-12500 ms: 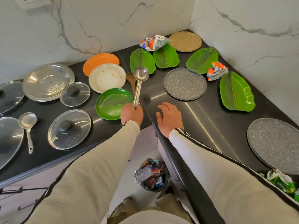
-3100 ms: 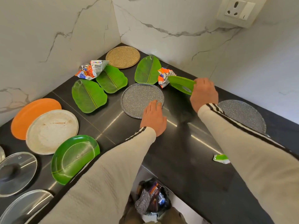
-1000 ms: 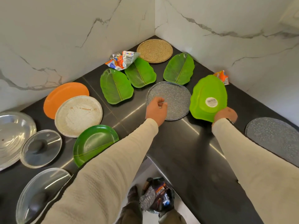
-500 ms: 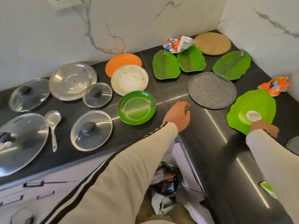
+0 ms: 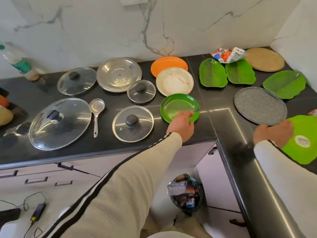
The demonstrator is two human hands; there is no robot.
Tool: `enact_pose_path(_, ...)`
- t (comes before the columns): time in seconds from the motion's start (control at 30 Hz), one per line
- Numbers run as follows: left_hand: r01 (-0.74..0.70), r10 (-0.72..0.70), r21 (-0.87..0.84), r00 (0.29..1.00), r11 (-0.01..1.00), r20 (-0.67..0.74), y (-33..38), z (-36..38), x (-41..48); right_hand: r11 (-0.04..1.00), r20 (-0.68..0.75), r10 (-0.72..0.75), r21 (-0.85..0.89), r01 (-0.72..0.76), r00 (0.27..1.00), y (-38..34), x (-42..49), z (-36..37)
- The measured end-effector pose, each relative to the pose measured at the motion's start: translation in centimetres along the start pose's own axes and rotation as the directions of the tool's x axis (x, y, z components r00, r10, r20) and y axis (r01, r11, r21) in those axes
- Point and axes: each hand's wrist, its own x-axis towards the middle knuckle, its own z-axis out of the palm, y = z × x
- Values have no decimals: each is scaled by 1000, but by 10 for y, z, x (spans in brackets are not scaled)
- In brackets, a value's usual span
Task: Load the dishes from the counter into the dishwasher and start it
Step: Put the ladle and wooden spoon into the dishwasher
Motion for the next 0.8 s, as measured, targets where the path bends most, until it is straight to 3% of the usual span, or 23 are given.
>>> enact_pose_path(0.1, -1, 4, 42, 998, 999, -63, -32, -27, -5, 960, 106, -279, 33, 277, 954, -40, -47, 25)
enact_pose_path(0.23, 2, 17, 109, 985, 994, -174, -87, -81, -16, 811, 199, -584, 156, 563, 787, -123, -142, 71)
enact_pose_path(0.37, 55, 14, 265, 968, 963, -252, -162, -153, -42, 719, 299, -695, 303, 626, 654, -203, -248, 117)
enact_pose_path(0.47, 186, -71, 361, 949, 914, -308, -226, -205, -66, 722, 505, -681, 342, 602, 530, -255, -327, 142)
enact_pose_path(0.57, 275, -168, 382, 942, 882, -290, -277, -237, -96, 777, 709, -559, 267, 570, 431, -285, -388, 164)
enact_pose_path(0.67, 278, -203, 369, 952, 887, -231, -305, -250, -117, 824, 771, -439, 140, 549, 462, -298, -426, 182)
enact_pose_path(0.8, 179, -137, 396, 982, 901, -132, -315, -257, -120, 858, 798, -315, 9, 513, 513, -299, -455, 199)
